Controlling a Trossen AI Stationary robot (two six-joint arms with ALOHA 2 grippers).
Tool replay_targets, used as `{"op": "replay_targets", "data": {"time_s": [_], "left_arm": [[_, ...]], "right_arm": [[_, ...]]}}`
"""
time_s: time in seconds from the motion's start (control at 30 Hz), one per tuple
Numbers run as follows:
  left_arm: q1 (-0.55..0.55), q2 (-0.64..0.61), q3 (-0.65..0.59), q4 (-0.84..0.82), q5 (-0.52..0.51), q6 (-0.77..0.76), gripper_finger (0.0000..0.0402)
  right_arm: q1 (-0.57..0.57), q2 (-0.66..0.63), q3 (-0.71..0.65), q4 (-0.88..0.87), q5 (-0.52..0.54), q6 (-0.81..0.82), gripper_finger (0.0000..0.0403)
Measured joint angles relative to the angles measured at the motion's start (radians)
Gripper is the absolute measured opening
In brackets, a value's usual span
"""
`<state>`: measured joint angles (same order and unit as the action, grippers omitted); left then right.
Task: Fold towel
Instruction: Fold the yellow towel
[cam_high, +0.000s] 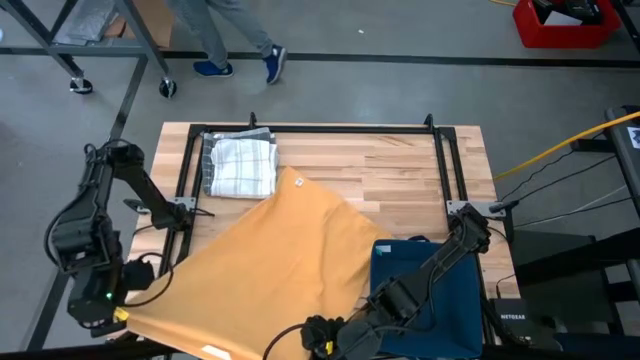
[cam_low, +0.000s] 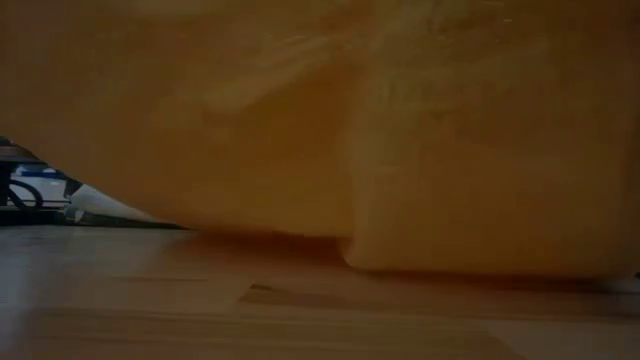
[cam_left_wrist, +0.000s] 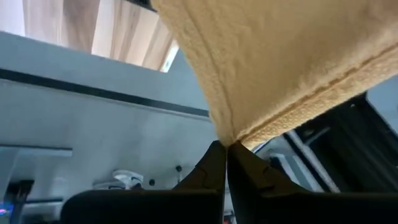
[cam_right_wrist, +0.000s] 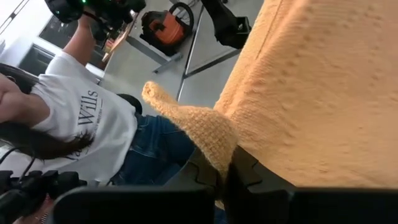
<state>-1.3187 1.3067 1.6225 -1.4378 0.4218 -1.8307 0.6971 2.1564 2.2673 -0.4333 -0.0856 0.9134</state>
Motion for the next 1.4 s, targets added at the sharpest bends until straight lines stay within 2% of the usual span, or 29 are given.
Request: {"op": "replay_targets", "data": {"time_s": [0.27,0.37,0.53,0.63,0.9,1.17,1.4], "left_arm": [[-0.075,-0.002,0.000,-0.001,-0.044,-0.070,0.0000],[-0.082,-0.002,0.000,-0.009,-0.164,0.012,0.0000],[-0.084,-0.002,0.000,-0.026,-0.505,0.218,0.0000],[-0.085,-0.002,0.000,-0.043,-0.653,0.297,0.0000],[-0.083,-0.004,-0.001,-0.135,-0.815,0.288,0.0000],[-0.067,-0.013,0.000,-0.134,-1.096,0.268,0.0000],[0.012,-0.015,0.000,-0.135,-1.209,0.394,0.0000]], "right_arm": [[0.006,0.001,0.000,0.017,0.003,0.007,0.0005],[0.009,0.001,0.000,0.008,-0.019,-0.006,0.0005],[0.015,0.000,0.012,-0.032,-0.048,-0.048,0.0005],[0.015,0.000,0.049,-0.121,-0.040,-0.053,0.0005],[0.013,-0.039,0.088,-0.263,0.058,-0.080,0.0005],[0.011,-0.091,0.088,-0.474,0.213,-0.088,0.0005],[0.008,-0.102,0.088,-0.623,0.286,-0.088,0.0005]]}}
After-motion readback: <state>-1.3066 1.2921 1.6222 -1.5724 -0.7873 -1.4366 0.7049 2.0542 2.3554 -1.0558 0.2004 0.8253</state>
